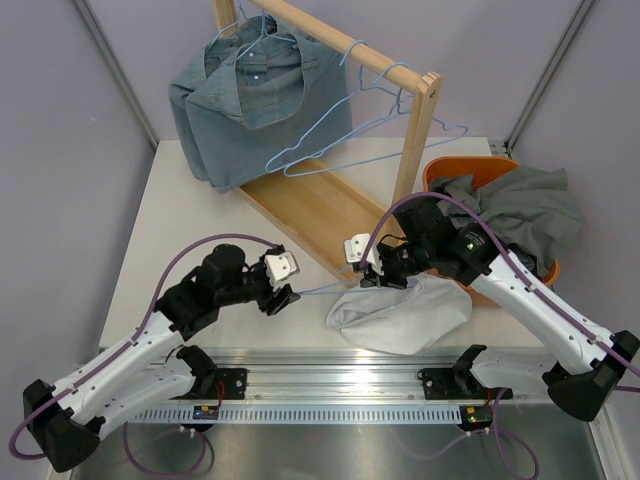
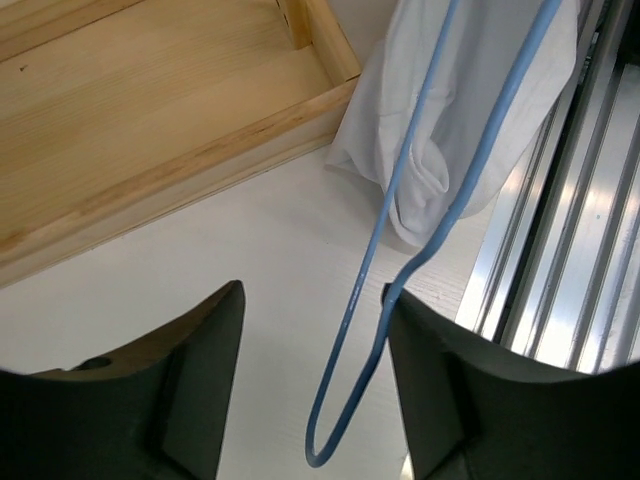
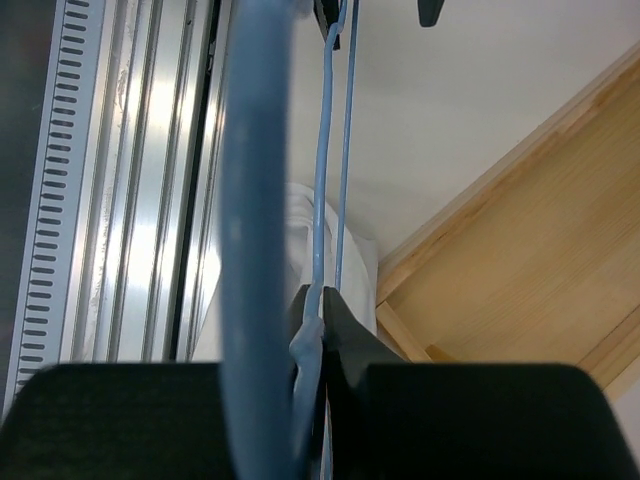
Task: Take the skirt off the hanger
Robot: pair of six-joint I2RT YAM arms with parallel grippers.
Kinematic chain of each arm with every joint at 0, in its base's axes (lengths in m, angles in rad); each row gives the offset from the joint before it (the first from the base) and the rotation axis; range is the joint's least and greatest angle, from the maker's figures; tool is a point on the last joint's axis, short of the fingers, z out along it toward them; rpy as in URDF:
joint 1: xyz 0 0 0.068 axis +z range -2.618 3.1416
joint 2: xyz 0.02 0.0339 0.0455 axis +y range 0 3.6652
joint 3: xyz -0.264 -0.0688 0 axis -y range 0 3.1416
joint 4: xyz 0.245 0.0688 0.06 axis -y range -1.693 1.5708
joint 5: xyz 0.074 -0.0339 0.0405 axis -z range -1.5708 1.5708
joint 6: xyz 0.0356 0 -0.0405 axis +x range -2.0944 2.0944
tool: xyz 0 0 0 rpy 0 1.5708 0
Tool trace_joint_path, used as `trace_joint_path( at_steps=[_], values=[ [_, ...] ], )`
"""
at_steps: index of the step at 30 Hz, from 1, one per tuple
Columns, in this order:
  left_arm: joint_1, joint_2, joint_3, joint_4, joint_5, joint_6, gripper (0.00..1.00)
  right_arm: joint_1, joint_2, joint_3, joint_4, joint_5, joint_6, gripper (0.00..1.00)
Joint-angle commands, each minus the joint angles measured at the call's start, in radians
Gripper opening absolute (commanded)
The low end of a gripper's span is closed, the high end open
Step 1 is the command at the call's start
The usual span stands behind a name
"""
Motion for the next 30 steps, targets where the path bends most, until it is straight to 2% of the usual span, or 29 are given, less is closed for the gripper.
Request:
trace_joint_path(
  at_steps=[1,5,12,17,21,23,24,26,27,30],
  values=[
    [-0.001,0.002,0.014,0.005,-0.024,0.043,0.56,-0.01,-0.003,0.004,0.013,-0.039,0.008,0.0],
    [-0.001,-0.008,0.023,-0.002,-0.024,0.062,0.53,-0.012,0.005,0.009,0.01,-0.054,0.013,0.0],
    [-0.001,0.008,0.043,0.004,0.013,0.045,0.31,-0.013,0.012,0.01,0.019,-0.075,0.037,0.0],
    [-0.003,0.003,0.063,-0.022,0.04,0.06,0.0,-0.016,0.02,0.012,0.025,-0.098,0.056,0.0],
    [-0.001,-0.014,0.1,-0.108,0.042,0.105,0.0,-0.019,0.019,0.007,0.031,-0.117,0.074,0.0],
    [-0.001,-0.034,0.117,-0.157,0.036,0.123,0.0,-0.019,0.016,0.001,0.039,-0.118,0.077,0.07],
    [-0.003,-0.056,0.123,-0.171,0.022,0.129,0.0,-0.019,0.016,-0.002,0.039,-0.118,0.079,0.18],
    [-0.003,-0.084,0.13,-0.208,0.001,0.14,0.0,-0.019,0.014,-0.005,0.048,-0.117,0.087,0.32],
    [-0.003,-0.109,0.138,-0.221,-0.021,0.151,0.0,-0.021,0.012,-0.005,0.051,-0.115,0.091,0.44],
    [0.0,-0.139,0.163,-0.272,-0.067,0.172,0.0,-0.022,0.002,-0.005,0.059,-0.105,0.093,0.55]
  ],
)
